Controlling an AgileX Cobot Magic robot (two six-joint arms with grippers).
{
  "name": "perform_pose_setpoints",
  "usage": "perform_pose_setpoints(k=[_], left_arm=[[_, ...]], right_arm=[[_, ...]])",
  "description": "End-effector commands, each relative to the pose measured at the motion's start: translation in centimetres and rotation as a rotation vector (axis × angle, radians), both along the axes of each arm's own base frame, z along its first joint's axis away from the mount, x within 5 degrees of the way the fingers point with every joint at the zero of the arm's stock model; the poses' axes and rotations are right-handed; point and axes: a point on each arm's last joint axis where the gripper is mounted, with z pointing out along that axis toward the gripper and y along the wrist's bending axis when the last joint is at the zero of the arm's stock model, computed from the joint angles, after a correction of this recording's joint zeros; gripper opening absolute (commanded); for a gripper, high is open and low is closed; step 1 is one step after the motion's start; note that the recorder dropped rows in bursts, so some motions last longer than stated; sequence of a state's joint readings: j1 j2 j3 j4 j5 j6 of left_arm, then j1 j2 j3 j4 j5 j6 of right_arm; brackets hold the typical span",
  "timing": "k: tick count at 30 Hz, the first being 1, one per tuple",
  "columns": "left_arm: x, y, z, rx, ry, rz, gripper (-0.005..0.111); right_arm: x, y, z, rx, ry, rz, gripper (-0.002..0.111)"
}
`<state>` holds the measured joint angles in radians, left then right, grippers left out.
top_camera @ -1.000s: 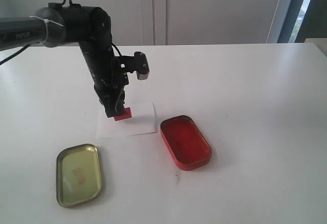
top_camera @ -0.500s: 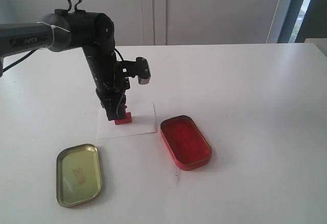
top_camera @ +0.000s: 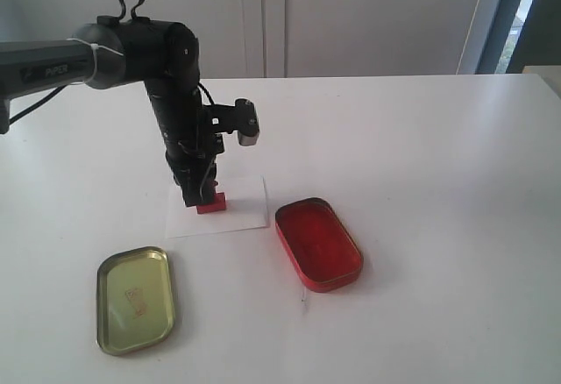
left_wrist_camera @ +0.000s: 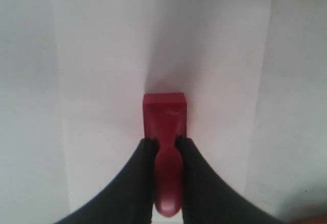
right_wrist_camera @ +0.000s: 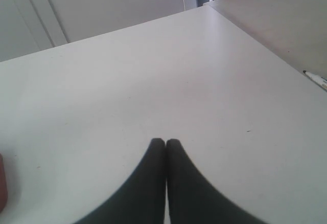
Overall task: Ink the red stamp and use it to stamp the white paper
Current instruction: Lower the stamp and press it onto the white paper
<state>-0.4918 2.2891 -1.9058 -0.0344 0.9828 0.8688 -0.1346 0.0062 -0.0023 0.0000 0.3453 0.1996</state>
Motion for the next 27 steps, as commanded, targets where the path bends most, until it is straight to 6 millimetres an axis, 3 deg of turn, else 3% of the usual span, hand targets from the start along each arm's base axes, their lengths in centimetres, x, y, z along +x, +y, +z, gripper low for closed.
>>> perform_pose_setpoints(k=[1, 14, 27], left_arm=[[-0.8, -0.2, -5.8, 0.118, 0.110, -0.040, 0.000], [-1.0, -0.4, -6.6, 0.131, 0.127, -0.045, 0.000], [-0.8, -0.1, -3.1, 0.138, 0.052, -0.055, 0.000]], right_arm=[[0.0, 0.0, 0.0, -0.001, -0.007, -0.005, 0.000], [0.0, 0.0, 0.0, -0.001, -0.007, -0.005, 0.000], [0.0, 0.0, 0.0, -0.001, -0.007, -0.005, 0.000]])
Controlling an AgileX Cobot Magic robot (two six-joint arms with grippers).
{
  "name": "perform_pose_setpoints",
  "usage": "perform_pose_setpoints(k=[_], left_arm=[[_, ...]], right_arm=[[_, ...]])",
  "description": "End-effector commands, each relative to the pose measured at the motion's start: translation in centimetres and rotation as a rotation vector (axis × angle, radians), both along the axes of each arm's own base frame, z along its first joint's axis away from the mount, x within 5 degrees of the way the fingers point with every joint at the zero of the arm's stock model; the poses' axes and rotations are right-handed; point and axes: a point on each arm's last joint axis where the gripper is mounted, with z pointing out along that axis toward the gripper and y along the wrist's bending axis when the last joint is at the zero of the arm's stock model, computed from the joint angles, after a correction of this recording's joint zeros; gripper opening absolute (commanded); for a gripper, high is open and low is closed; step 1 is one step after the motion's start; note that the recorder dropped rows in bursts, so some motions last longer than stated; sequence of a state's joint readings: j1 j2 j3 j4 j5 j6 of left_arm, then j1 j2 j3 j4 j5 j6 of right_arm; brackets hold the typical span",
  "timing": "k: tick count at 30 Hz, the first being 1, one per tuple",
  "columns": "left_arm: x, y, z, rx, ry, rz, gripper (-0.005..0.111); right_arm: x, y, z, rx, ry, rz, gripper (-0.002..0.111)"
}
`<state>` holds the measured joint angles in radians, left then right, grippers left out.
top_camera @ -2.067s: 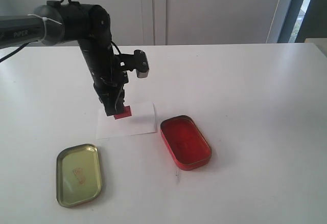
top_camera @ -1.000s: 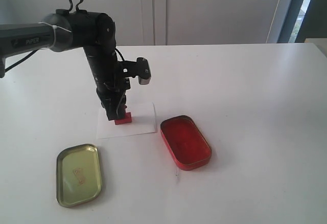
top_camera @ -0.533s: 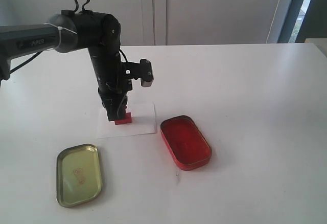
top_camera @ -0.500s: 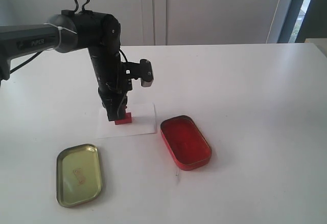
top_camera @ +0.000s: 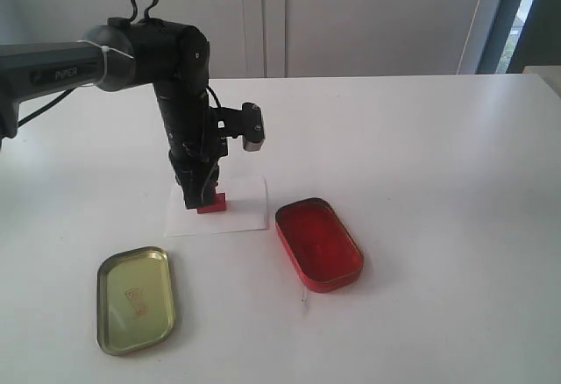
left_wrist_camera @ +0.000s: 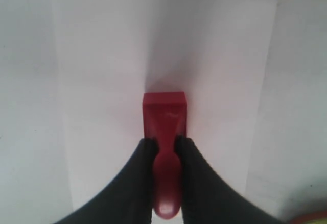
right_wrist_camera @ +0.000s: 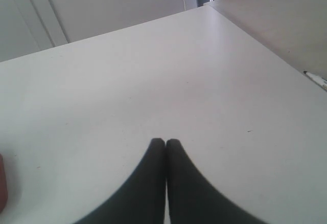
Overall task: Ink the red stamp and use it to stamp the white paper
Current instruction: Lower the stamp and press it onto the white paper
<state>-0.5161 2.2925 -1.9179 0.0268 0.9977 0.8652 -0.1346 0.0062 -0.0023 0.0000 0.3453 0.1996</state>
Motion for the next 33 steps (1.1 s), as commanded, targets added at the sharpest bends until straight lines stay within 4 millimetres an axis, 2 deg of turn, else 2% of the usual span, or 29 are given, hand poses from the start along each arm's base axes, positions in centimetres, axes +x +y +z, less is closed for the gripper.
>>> perform_pose_setpoints(k=[1, 17, 33], left_arm=[[-0.6, 0.5, -3.0, 0.083, 0.069, -0.012, 0.000], [-0.6, 0.7, 2.6, 0.035, -0.046, -0.002, 0.000], [-1.1, 1.0, 5.5, 0.007, -0.099, 0.014, 0.000]], right_arm=[[0.0, 0.0, 0.0, -0.001, -0.007, -0.005, 0.000], [0.0, 0.0, 0.0, -0.001, -0.007, -0.005, 0.000], [0.0, 0.0, 0.0, -0.001, -0.007, -0.005, 0.000]])
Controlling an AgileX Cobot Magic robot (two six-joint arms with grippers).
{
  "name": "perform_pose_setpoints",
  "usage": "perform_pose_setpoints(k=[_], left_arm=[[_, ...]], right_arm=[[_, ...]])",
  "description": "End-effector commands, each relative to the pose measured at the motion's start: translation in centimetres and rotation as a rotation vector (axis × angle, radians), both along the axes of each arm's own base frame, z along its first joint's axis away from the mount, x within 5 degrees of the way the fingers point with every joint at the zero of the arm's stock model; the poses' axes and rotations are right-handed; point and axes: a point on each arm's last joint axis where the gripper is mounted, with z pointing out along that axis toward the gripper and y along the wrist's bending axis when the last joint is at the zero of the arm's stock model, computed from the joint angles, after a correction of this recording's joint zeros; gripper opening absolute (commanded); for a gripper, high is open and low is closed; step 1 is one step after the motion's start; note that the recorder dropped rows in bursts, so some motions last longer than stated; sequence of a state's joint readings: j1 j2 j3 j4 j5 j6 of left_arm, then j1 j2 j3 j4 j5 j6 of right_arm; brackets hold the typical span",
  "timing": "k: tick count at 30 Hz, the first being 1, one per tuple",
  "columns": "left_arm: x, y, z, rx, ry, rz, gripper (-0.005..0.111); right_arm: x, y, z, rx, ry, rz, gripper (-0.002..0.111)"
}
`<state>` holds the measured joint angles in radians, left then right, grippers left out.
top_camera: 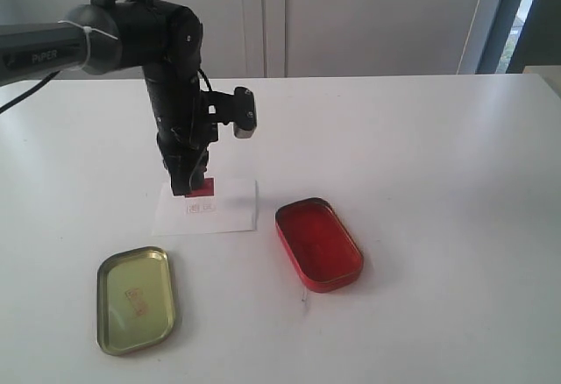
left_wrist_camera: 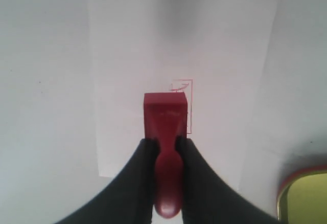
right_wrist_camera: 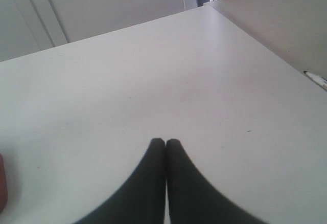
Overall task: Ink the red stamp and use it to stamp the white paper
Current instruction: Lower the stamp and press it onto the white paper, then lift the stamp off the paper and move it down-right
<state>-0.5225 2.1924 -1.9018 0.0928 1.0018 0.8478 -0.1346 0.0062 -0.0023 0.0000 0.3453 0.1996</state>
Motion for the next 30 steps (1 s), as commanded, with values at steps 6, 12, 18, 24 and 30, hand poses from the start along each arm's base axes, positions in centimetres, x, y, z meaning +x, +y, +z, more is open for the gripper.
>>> perform_pose_setpoints(k=[6, 12, 18, 24, 30], left_arm=[[-0.7, 0.5, 2.2, -0.017, -0.010, 0.037, 0.000], [-0.9, 0.6, 2.8, -0.023, -0.009, 0.069, 0.000], [-1.2, 0.7, 3.2, -0.021, 0.006, 0.099, 0.000], [-1.7, 1.0, 3.3, 0.000, 0.055, 0.160, 0.000], [-2.3, 1.2, 5.3, -0.040, 0.038, 0.203, 0.000]], right_arm=[[0.0, 0.0, 0.0, -0.001, -0.007, -0.005, 0.000], [0.0, 0.0, 0.0, -0.001, -0.007, -0.005, 0.000], [0.0, 0.0, 0.0, -0.001, -0.007, -0.005, 0.000], [0.0, 0.0, 0.0, -0.001, -0.007, -0.005, 0.000], [0.0, 0.0, 0.0, -0.001, -0.007, -0.005, 0.000]])
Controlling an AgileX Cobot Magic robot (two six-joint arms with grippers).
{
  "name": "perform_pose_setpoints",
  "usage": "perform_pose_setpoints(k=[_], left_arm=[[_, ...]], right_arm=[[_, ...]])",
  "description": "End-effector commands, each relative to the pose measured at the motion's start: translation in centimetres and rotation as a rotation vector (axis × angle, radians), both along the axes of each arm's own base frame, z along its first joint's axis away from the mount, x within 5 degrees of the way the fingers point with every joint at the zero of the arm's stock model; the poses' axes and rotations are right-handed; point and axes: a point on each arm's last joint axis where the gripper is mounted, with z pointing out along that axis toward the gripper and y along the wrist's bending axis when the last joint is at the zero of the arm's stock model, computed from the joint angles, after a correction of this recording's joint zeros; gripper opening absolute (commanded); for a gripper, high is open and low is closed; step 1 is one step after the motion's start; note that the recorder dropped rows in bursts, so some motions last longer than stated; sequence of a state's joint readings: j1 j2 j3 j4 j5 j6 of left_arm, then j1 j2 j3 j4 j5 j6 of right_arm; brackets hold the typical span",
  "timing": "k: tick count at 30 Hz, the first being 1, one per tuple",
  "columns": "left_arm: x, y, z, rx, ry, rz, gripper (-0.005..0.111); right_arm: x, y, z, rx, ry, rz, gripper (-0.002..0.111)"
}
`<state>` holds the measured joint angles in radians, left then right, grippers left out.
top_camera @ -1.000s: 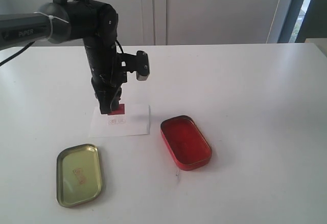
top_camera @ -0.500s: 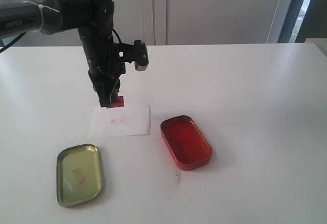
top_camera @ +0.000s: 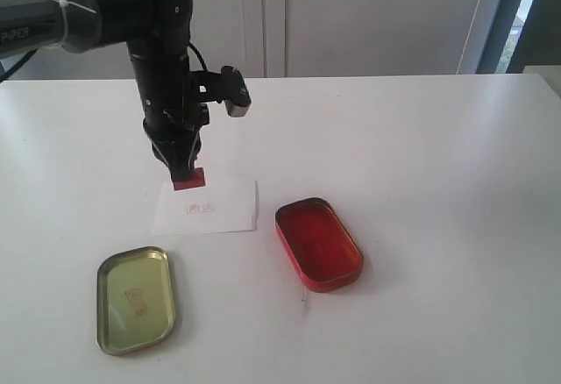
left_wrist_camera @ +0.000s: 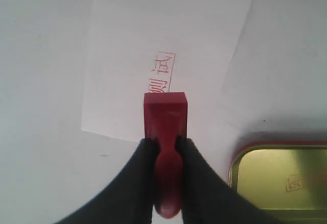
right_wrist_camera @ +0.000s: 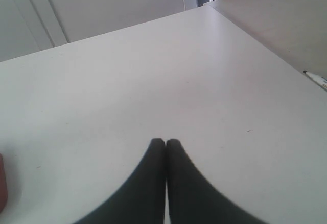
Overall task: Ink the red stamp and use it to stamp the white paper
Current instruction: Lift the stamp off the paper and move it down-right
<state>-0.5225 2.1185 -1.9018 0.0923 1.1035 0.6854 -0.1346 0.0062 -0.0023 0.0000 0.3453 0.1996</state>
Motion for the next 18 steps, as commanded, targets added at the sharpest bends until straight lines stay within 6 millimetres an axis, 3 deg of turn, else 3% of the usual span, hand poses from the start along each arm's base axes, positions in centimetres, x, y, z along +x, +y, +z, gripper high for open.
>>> perform_pose_setpoints(k=[1, 10, 18], left_arm=[[-1.1, 0.5, 2.5, -0.036, 0.003, 0.045, 0.000], [-2.7, 1.2, 5.3, -0.051, 0.021, 0.173, 0.000], [-4.7, -0.7, 7.1, -0.084, -0.010, 0.126, 0.000]], right_arm=[[0.0, 0.0, 0.0, -0.001, -0.007, -0.005, 0.000], [0.0, 0.0, 0.0, -0.001, -0.007, -0.005, 0.000], [0.0, 0.0, 0.0, -0.001, -0.007, -0.005, 0.000]])
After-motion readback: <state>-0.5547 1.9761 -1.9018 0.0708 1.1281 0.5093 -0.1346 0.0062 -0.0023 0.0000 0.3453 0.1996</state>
